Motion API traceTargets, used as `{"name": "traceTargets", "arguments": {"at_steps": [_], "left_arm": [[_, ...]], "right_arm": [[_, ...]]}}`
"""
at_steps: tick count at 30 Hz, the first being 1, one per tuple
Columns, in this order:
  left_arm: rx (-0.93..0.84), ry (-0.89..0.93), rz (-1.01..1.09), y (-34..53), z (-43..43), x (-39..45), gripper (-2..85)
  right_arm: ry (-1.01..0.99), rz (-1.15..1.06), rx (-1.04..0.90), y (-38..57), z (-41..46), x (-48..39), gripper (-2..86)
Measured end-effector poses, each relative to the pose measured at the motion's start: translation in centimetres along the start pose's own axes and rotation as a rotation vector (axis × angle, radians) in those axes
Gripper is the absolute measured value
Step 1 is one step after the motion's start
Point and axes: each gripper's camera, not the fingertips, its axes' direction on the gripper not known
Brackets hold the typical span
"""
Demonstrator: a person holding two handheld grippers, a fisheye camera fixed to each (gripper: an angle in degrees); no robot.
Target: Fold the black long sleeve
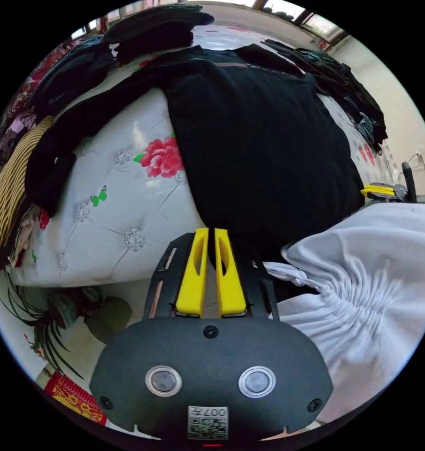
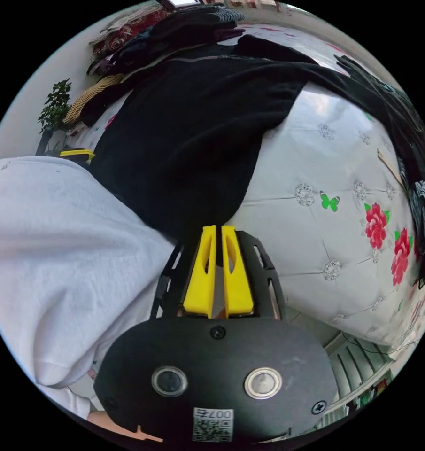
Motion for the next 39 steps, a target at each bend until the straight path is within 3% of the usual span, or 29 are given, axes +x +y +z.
{"name": "traceTargets", "arguments": {"at_steps": [7, 13, 18, 23, 31, 35, 39], "left_arm": [[-0.015, 0.091, -0.042, 4.3, -2.0, -4.4, 1.3], [0.251, 0.275, -0.48, 11.9, -7.6, -16.6, 4.3], [0.502, 0.373, -0.734, 15.4, -12.7, -29.0, 7.7], [0.628, 0.412, -0.876, 15.5, -15.5, -38.5, 10.6], [0.899, 0.718, -0.996, 13.8, -15.1, -48.8, 18.0], [0.929, 0.767, -1.152, 13.6, -13.0, -51.4, 10.9], [0.983, 0.634, -1.141, 13.1, -14.8, -50.3, 3.0]], "right_arm": [[0.008, 0.02, -0.067, 9.1, 1.5, -1.2, 0.0], [0.158, 0.163, 0.258, 10.6, -6.0, 0.3, -0.1], [0.102, 0.091, 0.387, 1.1, -9.7, 0.8, 0.2], [0.129, 0.035, 0.448, -9.6, -11.9, 0.0, 0.4], [0.169, 0.128, 0.46, -24.3, -13.9, 6.1, 1.6], [0.176, 0.184, 0.383, -31.1, -10.9, 11.4, 1.4], [0.175, 0.202, 0.141, -35.5, -1.8, 14.9, 0.6]]}}
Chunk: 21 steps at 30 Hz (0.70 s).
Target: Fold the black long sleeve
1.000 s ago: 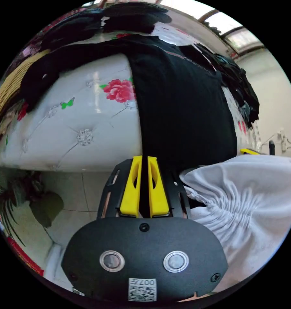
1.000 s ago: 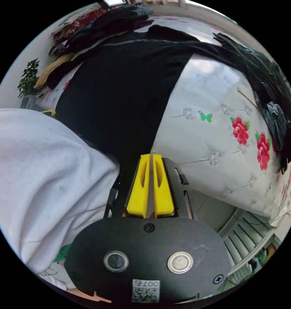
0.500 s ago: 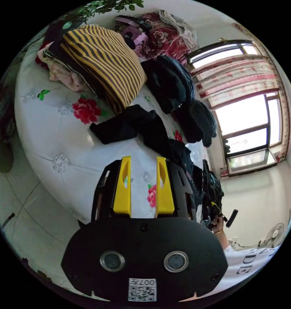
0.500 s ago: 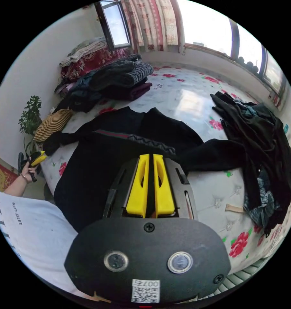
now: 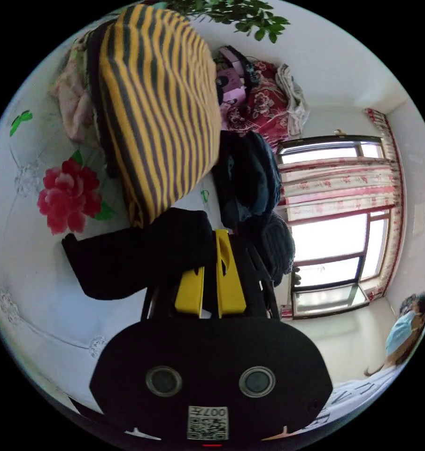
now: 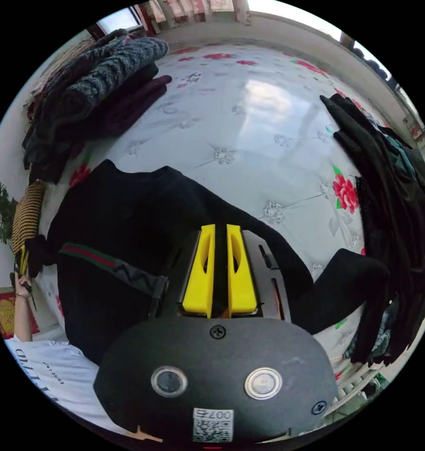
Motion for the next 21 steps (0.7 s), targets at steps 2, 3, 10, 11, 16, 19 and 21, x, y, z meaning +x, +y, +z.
{"name": "traceTargets", "arguments": {"at_steps": [2, 3, 10, 11, 16, 19, 21], "left_arm": [[0.016, 0.076, 0.074, 0.3, -0.7, 2.1, 2.4], [0.053, 0.149, 0.111, 0.7, -1.7, 3.4, 2.1], [0.137, 0.182, 0.339, 4.7, -4.5, 9.2, 0.6], [0.13, 0.198, 0.373, 6.2, -3.8, 10.4, 0.6], [-0.035, 0.266, 0.879, 16.8, 1.3, 24.0, 2.5], [-0.338, 0.34, 1.305, 29.7, 7.4, 33.2, 6.3], [-0.666, 0.406, 1.493, 42.4, 13.5, 34.5, 10.6]], "right_arm": [[0.087, 0.014, 0.137, 0.2, -0.8, 0.4, 0.2], [0.127, 0.048, 0.068, -1.0, -0.1, 1.4, 0.0], [-0.02, 0.106, 0.091, -1.6, -3.8, 4.6, -0.2], [-0.021, 0.124, 0.154, 0.2, -5.8, 4.4, -0.2], [-0.165, 0.115, 0.336, 10.8, -14.2, 2.9, 0.0], [-0.217, 0.117, 0.381, 18.6, -18.2, 2.7, 0.4], [-0.193, 0.138, 0.367, 24.3, -19.6, 3.0, 1.1]]}}
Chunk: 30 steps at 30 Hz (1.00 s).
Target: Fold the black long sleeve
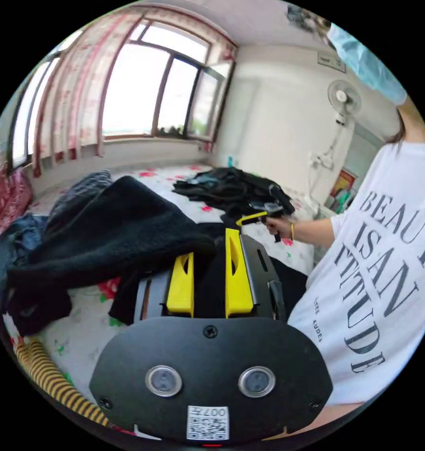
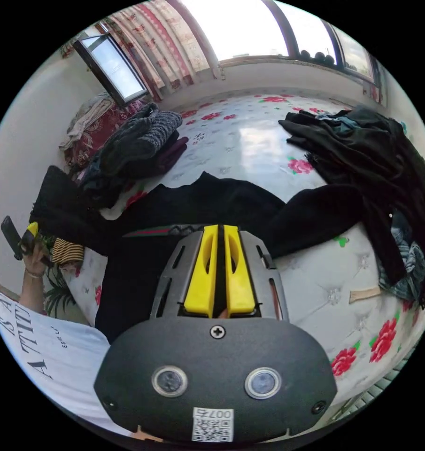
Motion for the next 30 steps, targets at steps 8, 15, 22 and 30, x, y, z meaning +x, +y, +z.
{"name": "traceTargets", "arguments": {"at_steps": [8, 15, 22, 30], "left_arm": [[-0.537, 0.058, 0.028, 10.8, 25.1, 13.3, 11.9], [-0.555, -0.245, -0.167, 15.9, 26.1, 6.4, 9.0], [-0.573, -0.385, -0.309, 18.5, 30.4, -0.4, 9.0], [-0.622, -0.399, -0.379, 25.1, 35.0, -2.5, 8.8]], "right_arm": [[-0.195, 0.144, -0.163, 10.5, -1.5, 2.8, 4.6], [-0.2, 0.061, -0.114, 1.5, 1.1, -3.0, 7.7], [-0.109, -0.044, -0.172, -14.5, 10.0, -11.4, 8.4], [0.01, -0.094, -0.15, -17.2, 11.2, -12.0, 0.5]]}}
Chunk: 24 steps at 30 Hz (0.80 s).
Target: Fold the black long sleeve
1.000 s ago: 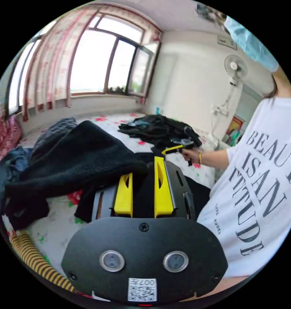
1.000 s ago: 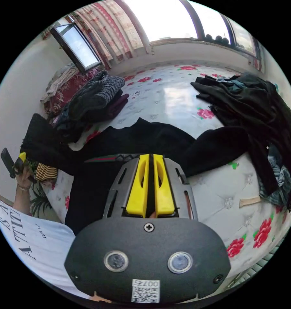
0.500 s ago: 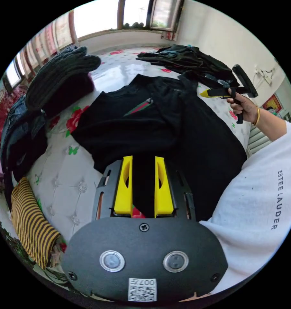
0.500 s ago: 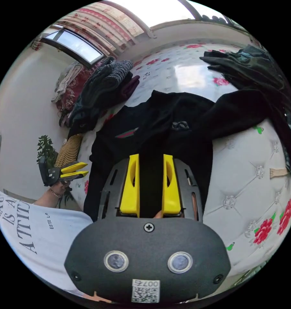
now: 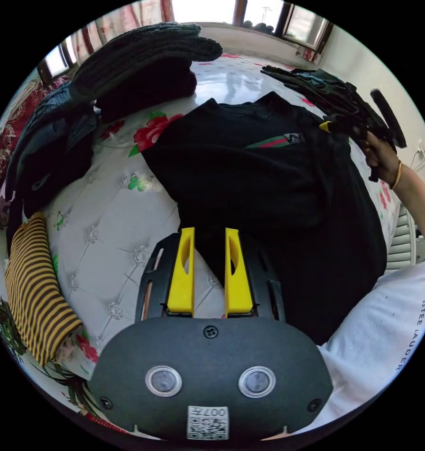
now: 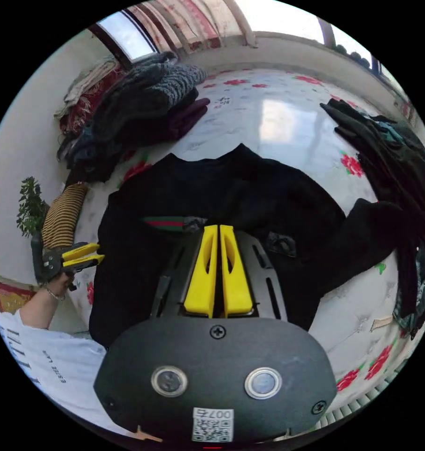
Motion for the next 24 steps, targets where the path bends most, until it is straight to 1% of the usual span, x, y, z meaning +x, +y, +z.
{"name": "traceTargets", "arguments": {"at_steps": [1, 3, 5, 7, 9, 12, 13, 16, 19, 21, 23, 24], "left_arm": [[0.004, -0.002, 0.002, 0.2, 0.2, -0.1, 8.8], [0.012, -0.004, 0.009, 0.6, 1.2, -0.3, 9.2], [0.011, 0.003, 0.006, 0.8, 1.8, -0.7, 10.0], [0.019, 0.022, 0.002, 1.1, 2.4, -1.3, 10.8], [0.011, 0.049, 0.006, 1.4, 3.2, -2.0, 11.0], [-0.012, 0.033, 0.033, 1.9, 3.6, -2.7, 11.2], [-0.017, 0.03, 0.03, 2.0, 3.5, -2.8, 11.2], [-0.032, 0.0, 0.011, 3.1, 3.0, -3.8, 10.7], [-0.03, -0.018, -0.022, 4.9, 2.2, -4.8, 9.7], [-0.017, 0.008, -0.076, 6.5, 1.3, -5.9, 9.2], [0.006, 0.034, -0.099, 7.3, 0.3, -6.1, 9.0], [0.027, 0.059, -0.074, 7.4, -0.5, -5.5, 9.0]], "right_arm": [[0.011, -0.004, 0.042, 0.9, -1.8, 0.4, 0.3], [-0.019, 0.037, 0.145, 5.5, -8.4, 3.4, 0.0], [-0.067, 0.108, 0.166, 10.3, -11.9, 6.3, 0.0], [-0.124, 0.178, 0.139, 15.0, -13.3, 8.7, 0.0], [-0.196, 0.292, 0.027, 20.3, -11.8, 10.1, 0.3], [-0.2, 0.41, -0.089, 23.9, -9.4, 10.0, 1.4], [-0.198, 0.419, -0.09, 24.1, -9.4, 10.1, 1.7], [-0.18, 0.442, -0.008, 22.6, -11.5, 11.7, 2.6], [-0.137, 0.472, 0.119, 18.7, -14.6, 15.7, 3.3], [-0.136, 0.507, 0.217, 15.0, -16.6, 20.0, 3.9], [-0.117, 0.542, 0.264, 12.2, -17.5, 23.1, 4.4], [-0.098, 0.565, 0.284, 10.5, -17.9, 25.1, 4.8]]}}
